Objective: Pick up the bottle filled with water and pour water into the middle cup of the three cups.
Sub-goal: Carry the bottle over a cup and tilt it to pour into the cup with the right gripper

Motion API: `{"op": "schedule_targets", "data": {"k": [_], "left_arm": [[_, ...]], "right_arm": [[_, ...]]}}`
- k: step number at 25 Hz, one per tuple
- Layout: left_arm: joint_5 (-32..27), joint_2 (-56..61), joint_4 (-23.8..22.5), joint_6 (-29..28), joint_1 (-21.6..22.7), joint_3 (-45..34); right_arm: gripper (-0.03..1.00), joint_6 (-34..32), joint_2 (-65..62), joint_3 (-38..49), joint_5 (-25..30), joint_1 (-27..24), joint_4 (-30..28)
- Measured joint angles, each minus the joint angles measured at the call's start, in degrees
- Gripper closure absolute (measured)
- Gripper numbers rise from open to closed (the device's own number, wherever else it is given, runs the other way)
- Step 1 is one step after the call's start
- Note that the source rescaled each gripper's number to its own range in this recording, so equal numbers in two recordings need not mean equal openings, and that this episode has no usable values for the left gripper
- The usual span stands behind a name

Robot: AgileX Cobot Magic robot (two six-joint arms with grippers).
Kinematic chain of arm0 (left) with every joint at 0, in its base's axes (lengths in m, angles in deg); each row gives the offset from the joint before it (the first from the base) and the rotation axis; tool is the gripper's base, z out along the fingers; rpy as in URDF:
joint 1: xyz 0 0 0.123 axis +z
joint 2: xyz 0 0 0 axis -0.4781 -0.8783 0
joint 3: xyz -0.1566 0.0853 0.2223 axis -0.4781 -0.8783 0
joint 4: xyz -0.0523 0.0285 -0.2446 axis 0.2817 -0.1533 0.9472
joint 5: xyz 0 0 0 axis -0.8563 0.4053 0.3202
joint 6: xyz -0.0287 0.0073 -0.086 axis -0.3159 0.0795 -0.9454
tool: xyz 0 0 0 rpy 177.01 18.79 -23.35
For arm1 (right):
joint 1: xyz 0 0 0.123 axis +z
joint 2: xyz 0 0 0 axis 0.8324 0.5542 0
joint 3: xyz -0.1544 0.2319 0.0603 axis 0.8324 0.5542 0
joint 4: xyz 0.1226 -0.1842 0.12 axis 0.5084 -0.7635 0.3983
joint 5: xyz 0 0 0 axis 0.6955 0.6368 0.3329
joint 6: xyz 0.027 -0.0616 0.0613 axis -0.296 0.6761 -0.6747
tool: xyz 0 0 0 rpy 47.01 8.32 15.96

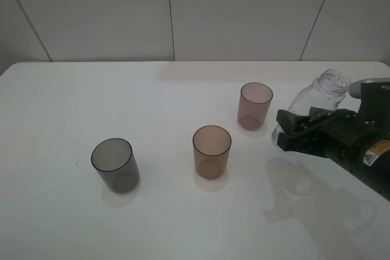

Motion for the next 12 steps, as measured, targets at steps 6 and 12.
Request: {"op": "schedule_targets", "data": {"k": [6,12], "left_arm": [[0.0,0.0,0.0,0.0,0.0,0.0],[0.0,0.0,0.0,0.0,0.0,0.0]], "right_arm": [[0.95,13.5,-9.2,-7.7,21.5,0.0,7.2],[0.95,33.1,-13.0,-13.6,34.5,0.0,16.9]]}}
